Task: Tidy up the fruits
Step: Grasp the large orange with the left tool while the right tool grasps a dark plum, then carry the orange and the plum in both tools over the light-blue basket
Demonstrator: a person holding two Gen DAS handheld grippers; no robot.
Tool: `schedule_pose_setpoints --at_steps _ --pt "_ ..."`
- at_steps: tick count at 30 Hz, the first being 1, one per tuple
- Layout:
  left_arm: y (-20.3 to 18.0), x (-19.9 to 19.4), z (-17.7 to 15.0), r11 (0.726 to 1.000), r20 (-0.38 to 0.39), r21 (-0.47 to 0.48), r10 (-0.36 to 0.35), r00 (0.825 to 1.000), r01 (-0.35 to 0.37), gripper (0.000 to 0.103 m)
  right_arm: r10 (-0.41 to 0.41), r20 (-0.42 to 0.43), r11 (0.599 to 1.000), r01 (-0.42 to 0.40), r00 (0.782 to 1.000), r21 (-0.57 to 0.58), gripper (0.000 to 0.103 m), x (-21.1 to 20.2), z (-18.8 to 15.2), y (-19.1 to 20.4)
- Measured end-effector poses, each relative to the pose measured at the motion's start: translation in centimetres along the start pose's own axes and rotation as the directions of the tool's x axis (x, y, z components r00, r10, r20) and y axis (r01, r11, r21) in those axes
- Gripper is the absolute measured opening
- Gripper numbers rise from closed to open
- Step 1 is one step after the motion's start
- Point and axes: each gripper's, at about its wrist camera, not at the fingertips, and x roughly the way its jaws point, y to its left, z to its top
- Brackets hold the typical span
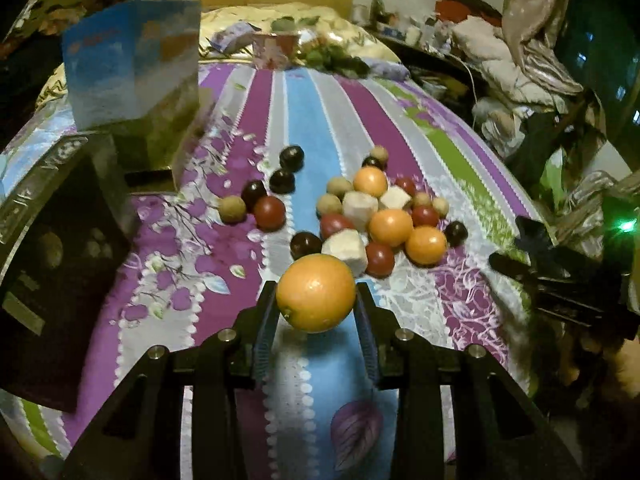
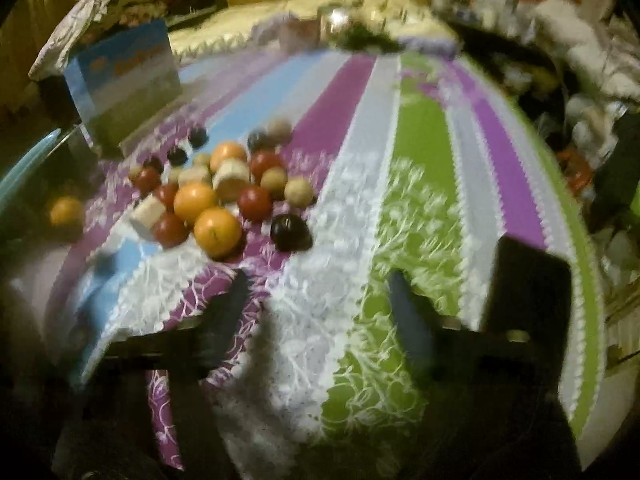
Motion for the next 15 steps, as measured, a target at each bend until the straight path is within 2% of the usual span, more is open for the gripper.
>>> schedule_pose_setpoints --at_steps 1,2,5,6,12,15 --pt "0.1 0.0 0.2 1.000 0.001 -0.004 -0.003 1.000 0.003 0.038 0.038 -0.008 0.999 -0.038 0.999 -0.006 0.053 0.3 0.3 0.2" --pt "0.2 0.0 0.4 1.000 -0.006 -0.013 -0.013 1.000 0.013 0.038 0.043 0.001 0.999 -0.043 0.999 -0.032 0.051 0.2 0.4 0.9" --pt "-0.2 0.2 0.7 1.000 -0.010 -0.011 -0.013 1.000 0.013 0.038 0.026 -0.003 0.993 -0.027 1.000 -0.113 0.037 1.3 1.4 2.3" --pt "-0.3 0.2 0.7 1.000 -0.012 -0.008 -0.014 1.000 0.014 0.038 0.016 -0.008 0.993 -0.017 1.000 -0.118 0.036 1.7 1.5 2.3" --pt "-0.8 0.7 1.2 1.000 -0.020 -0.007 -0.014 1.000 0.014 0.038 -0.017 -0.056 0.996 0.012 0.998 -0.087 0.035 4.2 2.2 1.8" --pt "-0.9 0.8 1.6 1.000 -0.023 -0.006 -0.014 1.000 0.014 0.038 -0.035 -0.053 0.996 0.030 0.998 -0.086 0.034 4.4 1.9 2.0"
